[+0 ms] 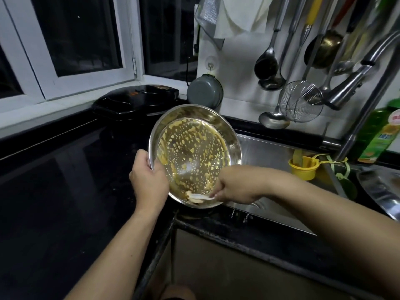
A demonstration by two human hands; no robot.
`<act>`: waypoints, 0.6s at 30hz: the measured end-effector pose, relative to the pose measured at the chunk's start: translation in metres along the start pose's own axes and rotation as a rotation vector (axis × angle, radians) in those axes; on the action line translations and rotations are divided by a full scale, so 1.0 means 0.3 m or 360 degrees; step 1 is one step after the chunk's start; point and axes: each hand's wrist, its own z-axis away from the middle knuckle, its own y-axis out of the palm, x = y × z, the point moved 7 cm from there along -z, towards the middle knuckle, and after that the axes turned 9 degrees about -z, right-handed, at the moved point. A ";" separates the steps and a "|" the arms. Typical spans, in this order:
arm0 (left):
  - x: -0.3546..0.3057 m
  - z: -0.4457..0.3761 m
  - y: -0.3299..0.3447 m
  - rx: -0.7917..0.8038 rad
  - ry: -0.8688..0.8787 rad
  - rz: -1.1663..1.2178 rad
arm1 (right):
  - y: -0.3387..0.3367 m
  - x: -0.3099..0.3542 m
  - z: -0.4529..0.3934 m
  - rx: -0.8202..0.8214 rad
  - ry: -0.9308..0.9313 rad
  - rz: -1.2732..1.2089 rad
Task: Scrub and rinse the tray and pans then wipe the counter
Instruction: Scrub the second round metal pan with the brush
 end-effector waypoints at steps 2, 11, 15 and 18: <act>0.016 -0.006 0.002 -0.0003 -0.0017 -0.0010 | -0.002 -0.050 -0.016 0.0025 0.0072 0.0212; -0.047 0.001 0.033 -0.0105 0.0105 0.0033 | -0.103 -0.234 0.027 -0.0721 0.0537 0.0719; -0.129 -0.030 0.143 -0.0107 0.0304 -0.0058 | 0.011 -0.352 0.034 -0.0769 0.0612 0.0289; -0.218 -0.042 0.245 0.0011 0.0625 -0.0211 | 0.093 -0.427 0.042 -0.0815 0.0566 -0.0051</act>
